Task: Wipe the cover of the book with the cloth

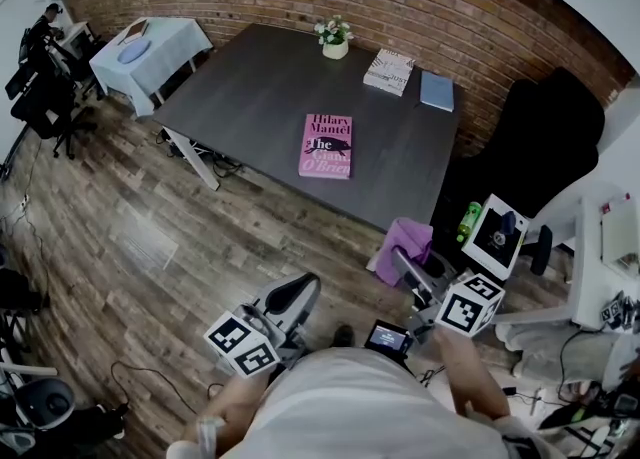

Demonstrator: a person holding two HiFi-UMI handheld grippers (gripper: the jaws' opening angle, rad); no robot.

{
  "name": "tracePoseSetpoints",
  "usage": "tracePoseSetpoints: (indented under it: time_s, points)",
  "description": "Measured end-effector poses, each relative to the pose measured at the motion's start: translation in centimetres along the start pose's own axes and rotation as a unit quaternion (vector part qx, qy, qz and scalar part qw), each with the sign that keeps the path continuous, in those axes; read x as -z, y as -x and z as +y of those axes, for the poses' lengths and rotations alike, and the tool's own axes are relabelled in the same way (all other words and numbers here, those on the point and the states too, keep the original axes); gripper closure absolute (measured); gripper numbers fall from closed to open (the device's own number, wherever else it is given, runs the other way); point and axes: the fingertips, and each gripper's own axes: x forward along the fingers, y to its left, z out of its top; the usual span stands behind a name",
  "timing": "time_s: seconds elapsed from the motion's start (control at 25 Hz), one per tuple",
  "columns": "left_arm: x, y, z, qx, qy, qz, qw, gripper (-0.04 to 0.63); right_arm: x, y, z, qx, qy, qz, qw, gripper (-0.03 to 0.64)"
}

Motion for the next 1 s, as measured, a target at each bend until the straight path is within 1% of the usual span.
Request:
tracePoseSetpoints:
  time_s: [0.2,0.28,0.56,0.84,1.0]
  points:
    - [0.7,-1.3,0.1,-0.012,-0.001,0.003,0.9999,0.558,-0.5,0.2,-0.9,-0.021,-0.007,0.015,1.000,0.518]
    - [1.0,-1.9,0.3,-0.019,-0.004,0.006,0.9998,0.558,-0.6,0.3,-1.6,-0.023,-0.007,0.021,0.999,0.518]
    - [2.0,-3.7,1.0,-0.049,0.002,0.003,0.9988,0.558,-0.9,1.0,-5.3,0.015,0.034,0.047,0.998,0.517]
    - [2.8,-4.3,2.0,-0.068,0.009,0.008,0.9976,0.558,-0.5,0.1,-7.3,0.026,0.033,0.067,0.997,0.515]
    - [2.4,-4.8,3.1,-0.070,0.011,0.011,0.9975,0.558,-0.7,-0.9,-7.9,0.028,0.030,0.072,0.997,0.515]
